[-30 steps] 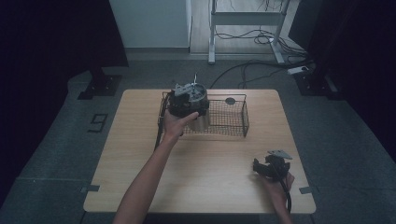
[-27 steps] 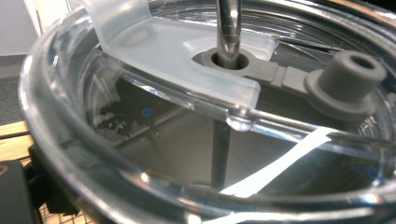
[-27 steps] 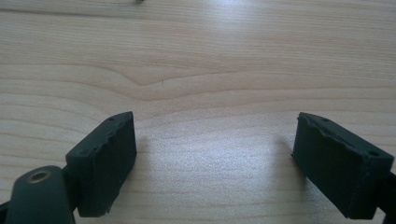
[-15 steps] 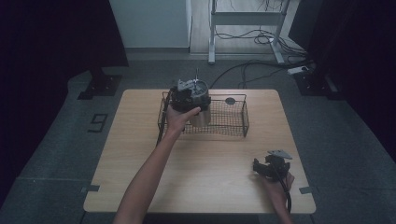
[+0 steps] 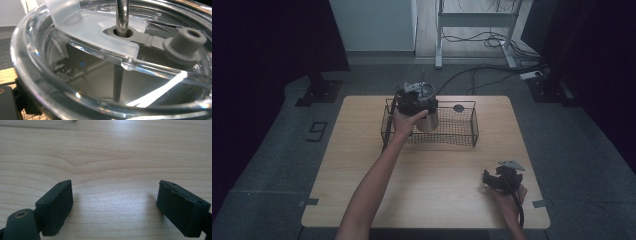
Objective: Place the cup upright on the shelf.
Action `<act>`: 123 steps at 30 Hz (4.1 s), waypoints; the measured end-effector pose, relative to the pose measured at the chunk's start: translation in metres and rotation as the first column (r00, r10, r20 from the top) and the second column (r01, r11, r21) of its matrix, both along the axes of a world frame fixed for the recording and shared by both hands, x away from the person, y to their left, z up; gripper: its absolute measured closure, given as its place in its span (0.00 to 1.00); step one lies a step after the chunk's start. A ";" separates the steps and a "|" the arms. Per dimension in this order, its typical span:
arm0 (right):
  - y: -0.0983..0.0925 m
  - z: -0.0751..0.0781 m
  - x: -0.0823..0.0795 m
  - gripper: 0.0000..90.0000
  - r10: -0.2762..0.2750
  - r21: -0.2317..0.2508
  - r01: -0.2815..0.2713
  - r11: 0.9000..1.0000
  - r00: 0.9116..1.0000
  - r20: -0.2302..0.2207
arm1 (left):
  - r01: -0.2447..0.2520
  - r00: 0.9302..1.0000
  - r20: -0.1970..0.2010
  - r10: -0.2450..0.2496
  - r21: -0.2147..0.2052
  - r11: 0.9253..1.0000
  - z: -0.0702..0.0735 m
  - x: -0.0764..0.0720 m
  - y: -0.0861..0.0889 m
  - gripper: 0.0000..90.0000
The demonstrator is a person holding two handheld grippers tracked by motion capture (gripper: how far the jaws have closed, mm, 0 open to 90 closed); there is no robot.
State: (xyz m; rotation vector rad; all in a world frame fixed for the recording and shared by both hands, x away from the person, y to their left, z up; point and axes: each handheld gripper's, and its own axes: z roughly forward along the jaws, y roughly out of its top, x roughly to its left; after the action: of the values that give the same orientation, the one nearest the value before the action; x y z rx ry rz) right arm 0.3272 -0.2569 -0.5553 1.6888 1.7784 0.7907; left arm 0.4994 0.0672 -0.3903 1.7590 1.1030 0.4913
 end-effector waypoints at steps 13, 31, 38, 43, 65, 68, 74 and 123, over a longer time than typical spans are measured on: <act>0.000 0.000 0.000 0.15 0.001 0.002 -0.001 1.000 1.000 0.000 | -0.030 0.999 -0.016 0.031 0.025 0.999 -0.012 0.015 -0.011 0.04; 0.000 0.000 0.000 0.15 0.001 0.001 -0.001 1.000 1.000 -0.001 | -0.038 0.999 -0.021 0.040 0.063 0.997 -0.036 0.025 -0.021 0.04; 0.000 0.000 0.000 0.15 0.000 0.002 0.000 1.000 1.000 -0.002 | -0.044 0.998 -0.044 0.048 0.085 0.995 -0.049 0.026 -0.022 0.04; 0.000 0.000 0.000 0.15 0.000 0.002 0.000 1.000 1.000 -0.002 | -0.050 0.997 -0.057 0.056 0.104 0.993 -0.059 0.027 -0.023 0.04; 0.000 0.000 0.000 0.15 0.000 0.002 0.000 1.000 1.000 -0.002 | -0.048 0.998 -0.032 0.052 0.115 0.992 -0.081 0.016 -0.025 0.04; 0.000 0.000 0.000 0.15 0.000 0.002 0.000 1.000 1.000 -0.002 | -0.048 0.998 -0.042 0.053 0.109 0.993 -0.080 0.017 -0.023 0.03; 0.000 0.000 0.000 0.15 0.000 0.002 0.000 1.000 1.000 -0.002 | -0.067 0.998 -0.010 0.068 0.089 0.994 -0.071 0.013 -0.023 0.02; 0.001 0.000 0.000 0.15 -0.002 0.002 0.002 1.000 1.000 -0.003 | 0.101 0.995 0.002 -0.101 0.014 0.995 -0.044 -0.136 0.058 0.07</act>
State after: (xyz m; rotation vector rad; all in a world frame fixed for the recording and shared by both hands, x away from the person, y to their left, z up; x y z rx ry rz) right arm 0.3269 -0.2560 -0.5550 1.6938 1.7788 0.7903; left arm 0.3633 0.1253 -0.4340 1.8157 1.0051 0.4395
